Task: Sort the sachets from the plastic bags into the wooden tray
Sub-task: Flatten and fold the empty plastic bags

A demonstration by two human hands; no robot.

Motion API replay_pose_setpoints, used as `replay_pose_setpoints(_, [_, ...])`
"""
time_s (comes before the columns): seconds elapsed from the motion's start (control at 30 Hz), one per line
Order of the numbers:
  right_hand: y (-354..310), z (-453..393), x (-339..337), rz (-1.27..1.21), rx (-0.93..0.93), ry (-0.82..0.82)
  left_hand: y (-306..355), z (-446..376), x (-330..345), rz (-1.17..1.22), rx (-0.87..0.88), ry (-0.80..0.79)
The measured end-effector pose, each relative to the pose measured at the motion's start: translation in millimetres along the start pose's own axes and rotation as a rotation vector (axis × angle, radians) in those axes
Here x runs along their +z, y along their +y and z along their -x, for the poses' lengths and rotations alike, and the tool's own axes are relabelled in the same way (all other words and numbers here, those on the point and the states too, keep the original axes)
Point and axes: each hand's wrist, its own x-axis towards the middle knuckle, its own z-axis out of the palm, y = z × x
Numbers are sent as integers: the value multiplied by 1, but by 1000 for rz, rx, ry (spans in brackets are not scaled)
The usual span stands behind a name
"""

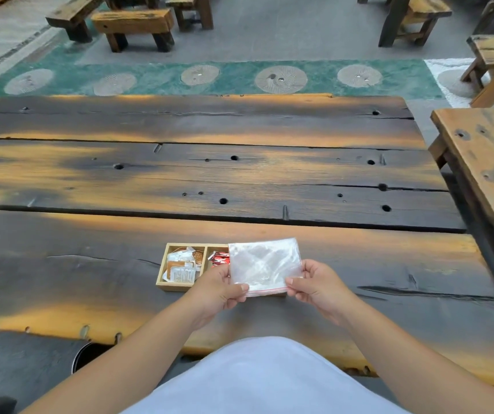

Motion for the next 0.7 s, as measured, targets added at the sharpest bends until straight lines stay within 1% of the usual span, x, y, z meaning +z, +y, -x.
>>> replay_pose_setpoints(0.2, [7,-13,24,29,63,-92,-14,17,-28,16,-32,89])
replay_pose_setpoints(0.4, [12,-26,65,222,77,-152,-37,42,-66,-54,-53,229])
replay_pose_setpoints(0.53, [15,-33,101,304,70,-191,-59,56,-96,-65,-53,297])
replay_pose_setpoints(0.6, [15,-36,115,334,71,-201,-69,60,-111,-60,-49,314])
replay_pose_setpoints(0.67, [17,-39,144,381,81,-223,-85,71,-140,3,-61,352])
replay_pose_setpoints(0.7, [16,-39,147,384,85,-220,-87,73,-144,23,-63,355])
